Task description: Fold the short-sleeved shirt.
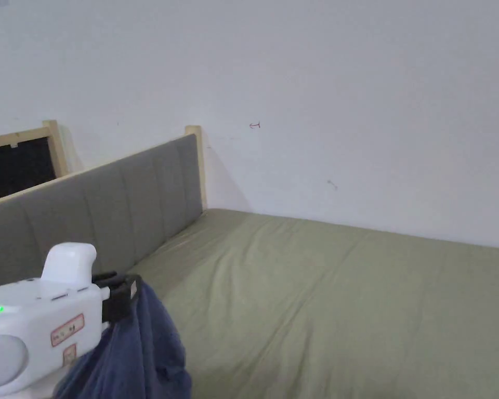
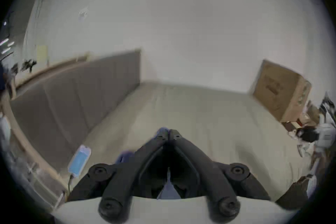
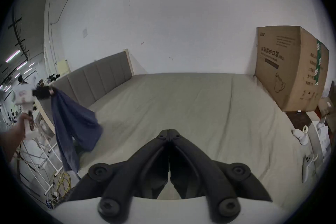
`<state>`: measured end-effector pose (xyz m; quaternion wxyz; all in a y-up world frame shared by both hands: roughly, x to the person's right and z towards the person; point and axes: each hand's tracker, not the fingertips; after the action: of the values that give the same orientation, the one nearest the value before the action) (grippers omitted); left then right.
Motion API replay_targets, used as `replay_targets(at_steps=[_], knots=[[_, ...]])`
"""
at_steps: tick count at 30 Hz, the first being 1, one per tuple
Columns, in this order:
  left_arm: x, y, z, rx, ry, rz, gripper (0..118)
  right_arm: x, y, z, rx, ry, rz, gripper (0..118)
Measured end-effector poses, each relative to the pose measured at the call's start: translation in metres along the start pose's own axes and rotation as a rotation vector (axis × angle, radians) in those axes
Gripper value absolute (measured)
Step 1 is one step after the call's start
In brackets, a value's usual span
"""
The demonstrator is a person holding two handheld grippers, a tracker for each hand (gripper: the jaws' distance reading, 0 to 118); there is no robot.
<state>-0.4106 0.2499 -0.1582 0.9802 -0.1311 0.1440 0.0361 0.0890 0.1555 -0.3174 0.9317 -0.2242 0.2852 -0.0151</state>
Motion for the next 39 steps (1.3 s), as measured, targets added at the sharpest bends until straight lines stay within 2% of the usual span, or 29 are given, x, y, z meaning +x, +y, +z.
replay_targets(at_steps=[6,9,12,15,18,21,24,25,26,28,29,30,31,33,36,39], knots=[[0.125,0.096,0.034,0.117,-0.328,-0.068,0,0.027,0.011,0.045,0.12,-0.062,-0.074,0],[0.182,0.112,0.037,0.123,-0.46,-0.094,0,0.045,0.017,0.069,0.156,-0.102,-0.09,0],[0.238,0.11,0.019,0.05,-0.564,-0.141,0,0.064,0.021,0.096,0.197,-0.164,-0.095,0],[0.294,0.08,-0.021,-0.116,-0.596,-0.181,0,0.084,0.019,0.117,0.212,-0.226,-0.098,0],[0.346,0.02,-0.083,-0.392,-0.635,-0.197,0,0.103,0.009,0.126,0.19,-0.262,-0.119,0],[0.393,-0.079,-0.146,-0.736,-0.633,-0.204,0,0.119,-0.008,0.123,0.136,-0.29,-0.175,0],[0.415,-0.16,-0.188,-0.959,-0.621,-0.128,0,0.129,-0.026,0.115,0.075,-0.3,-0.217,0],[0.413,-0.178,-0.19,-1.015,-0.594,-0.106,5,0.13,-0.03,0.113,0.063,-0.301,-0.222,0],[0.413,-0.193,-0.195,-1.045,-0.573,-0.084,20,0.131,-0.034,0.11,0.052,-0.299,-0.226,0],[0.407,-0.204,-0.196,-1.057,-0.567,-0.021,80,0.132,-0.039,0.107,0.033,-0.295,-0.228,0],[0.399,-0.205,-0.19,-1.054,-0.581,0.006,86,0.133,-0.04,0.104,0.025,-0.294,-0.226,0],[0.396,-0.203,-0.187,-1.038,-0.607,0.035,86,0.133,-0.041,0.103,0.021,-0.293,-0.225,0],[0.392,-0.188,-0.182,-0.997,-0.627,0.035,93,0.133,-0.041,0.101,0.016,-0.291,-0.223,0],[0.38,-0.16,-0.174,-0.909,-0.638,-0.014,91,0.131,-0.038,0.097,0.012,-0.284,-0.222,0],[0.356,-0.105,-0.149,-0.696,-0.612,-0.077,92,0.124,-0.03,0.094,0.027,-0.27,-0.216,0],[0.321,-0.063,-0.109,-0.421,-0.548,-0.013,94,0.112,-0.018,0.097,0.093,-0.259,-0.194,0]])
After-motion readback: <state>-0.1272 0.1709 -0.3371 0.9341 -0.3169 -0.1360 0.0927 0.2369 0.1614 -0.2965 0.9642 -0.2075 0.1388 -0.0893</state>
